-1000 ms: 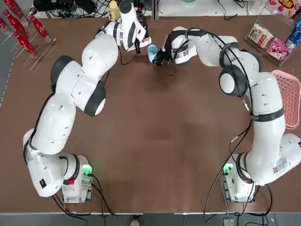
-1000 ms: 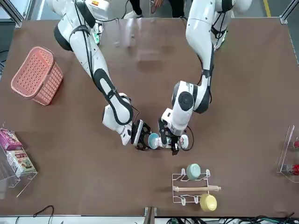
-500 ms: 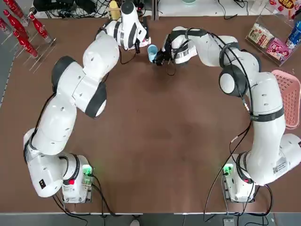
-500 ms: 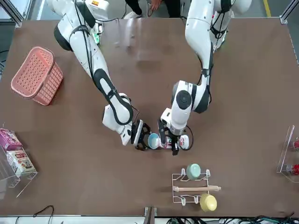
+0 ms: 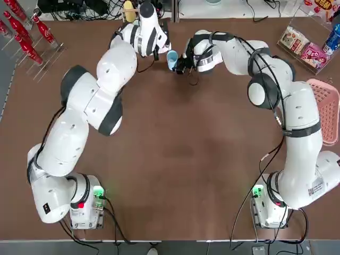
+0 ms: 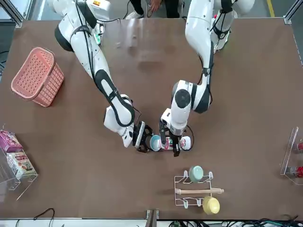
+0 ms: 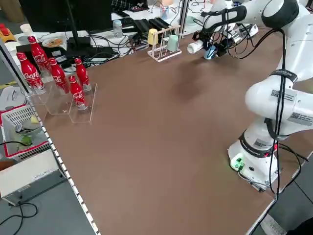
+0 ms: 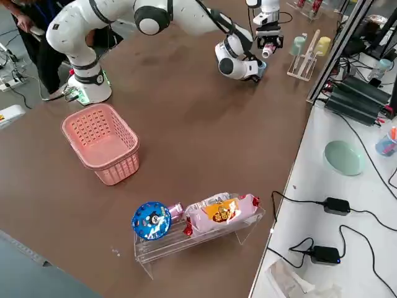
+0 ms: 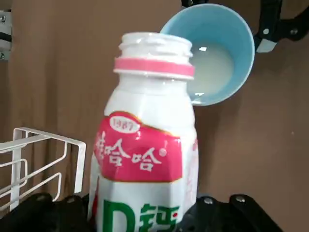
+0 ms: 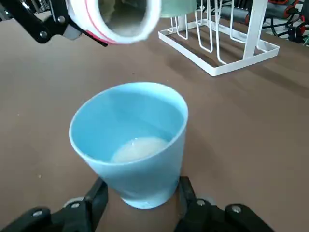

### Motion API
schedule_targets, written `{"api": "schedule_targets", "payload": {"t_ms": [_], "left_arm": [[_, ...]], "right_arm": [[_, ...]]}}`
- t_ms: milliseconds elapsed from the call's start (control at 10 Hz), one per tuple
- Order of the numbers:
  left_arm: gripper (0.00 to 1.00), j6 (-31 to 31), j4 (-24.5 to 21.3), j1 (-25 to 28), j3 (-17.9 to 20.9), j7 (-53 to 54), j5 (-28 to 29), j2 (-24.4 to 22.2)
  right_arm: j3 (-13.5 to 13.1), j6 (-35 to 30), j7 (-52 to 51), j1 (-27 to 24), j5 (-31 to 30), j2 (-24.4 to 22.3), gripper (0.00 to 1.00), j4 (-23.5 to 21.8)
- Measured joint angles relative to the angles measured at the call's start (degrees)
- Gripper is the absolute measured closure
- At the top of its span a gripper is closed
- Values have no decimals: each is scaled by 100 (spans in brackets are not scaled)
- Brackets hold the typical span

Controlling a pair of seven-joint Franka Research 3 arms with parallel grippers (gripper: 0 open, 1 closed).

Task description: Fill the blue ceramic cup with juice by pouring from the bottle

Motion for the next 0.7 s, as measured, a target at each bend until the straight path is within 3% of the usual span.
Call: {"api": "schedule_targets", "payload": {"t_ms": [700], "left_arm": [[58,0,1,-115,106,-6,285,85]], "right_arm": [[0,3,0,0,46,0,32,0]]}}
